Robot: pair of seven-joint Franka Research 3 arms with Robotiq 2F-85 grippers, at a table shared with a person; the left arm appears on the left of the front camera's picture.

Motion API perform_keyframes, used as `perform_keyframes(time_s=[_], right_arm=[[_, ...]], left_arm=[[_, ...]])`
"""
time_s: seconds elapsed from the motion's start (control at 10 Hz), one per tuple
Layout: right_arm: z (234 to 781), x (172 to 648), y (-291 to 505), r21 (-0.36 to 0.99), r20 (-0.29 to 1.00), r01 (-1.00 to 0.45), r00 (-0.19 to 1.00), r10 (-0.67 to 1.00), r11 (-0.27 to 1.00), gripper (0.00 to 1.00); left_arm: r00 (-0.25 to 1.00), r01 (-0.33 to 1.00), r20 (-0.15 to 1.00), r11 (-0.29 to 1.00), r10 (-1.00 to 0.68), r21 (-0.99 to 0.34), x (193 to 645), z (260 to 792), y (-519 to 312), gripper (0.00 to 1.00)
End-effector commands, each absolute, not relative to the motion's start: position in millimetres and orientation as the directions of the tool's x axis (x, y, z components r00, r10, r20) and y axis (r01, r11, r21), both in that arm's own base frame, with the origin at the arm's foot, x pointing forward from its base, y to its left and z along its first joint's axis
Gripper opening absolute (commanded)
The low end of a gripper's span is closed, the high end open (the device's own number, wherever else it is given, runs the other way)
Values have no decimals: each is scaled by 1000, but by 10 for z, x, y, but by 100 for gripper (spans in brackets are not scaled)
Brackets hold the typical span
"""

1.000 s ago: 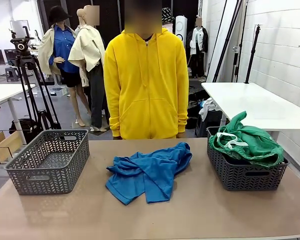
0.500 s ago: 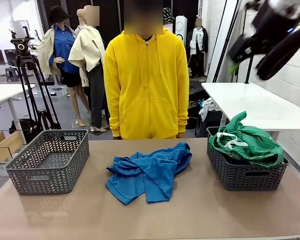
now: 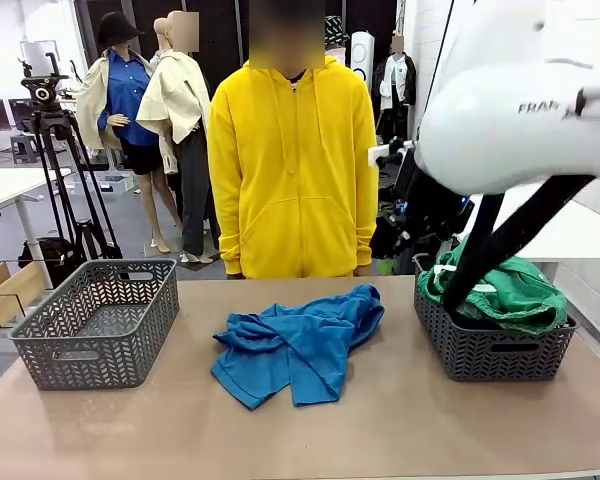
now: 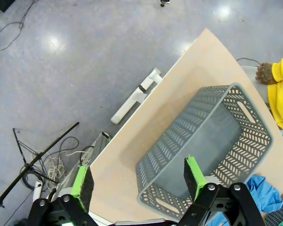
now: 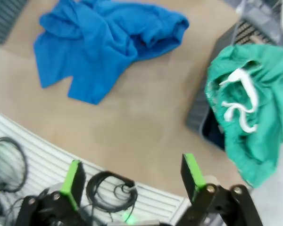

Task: Sort the tops and bottoms.
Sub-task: Lift clothes from the center of the table with your right hand.

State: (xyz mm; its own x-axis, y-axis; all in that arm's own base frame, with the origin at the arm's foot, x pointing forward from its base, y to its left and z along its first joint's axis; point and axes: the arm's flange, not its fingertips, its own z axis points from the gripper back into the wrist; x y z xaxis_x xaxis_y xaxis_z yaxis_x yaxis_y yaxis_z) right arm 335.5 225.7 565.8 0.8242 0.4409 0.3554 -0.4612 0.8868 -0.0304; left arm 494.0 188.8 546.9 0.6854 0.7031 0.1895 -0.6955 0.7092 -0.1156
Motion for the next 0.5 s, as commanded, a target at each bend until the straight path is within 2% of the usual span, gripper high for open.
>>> perform_keyframes(time_s=[0.0, 0.4], right_arm=[[5929, 3417, 2136, -7, 375, -449, 827, 418, 894, 100], [5936, 3420, 2137, -10, 387, -441, 826, 410, 897, 100]], left_arm=[[690, -694, 192, 713, 697, -94, 4931, 5495, 1910, 100], [690, -694, 192, 713, 697, -94, 4931, 5495, 1910, 100]])
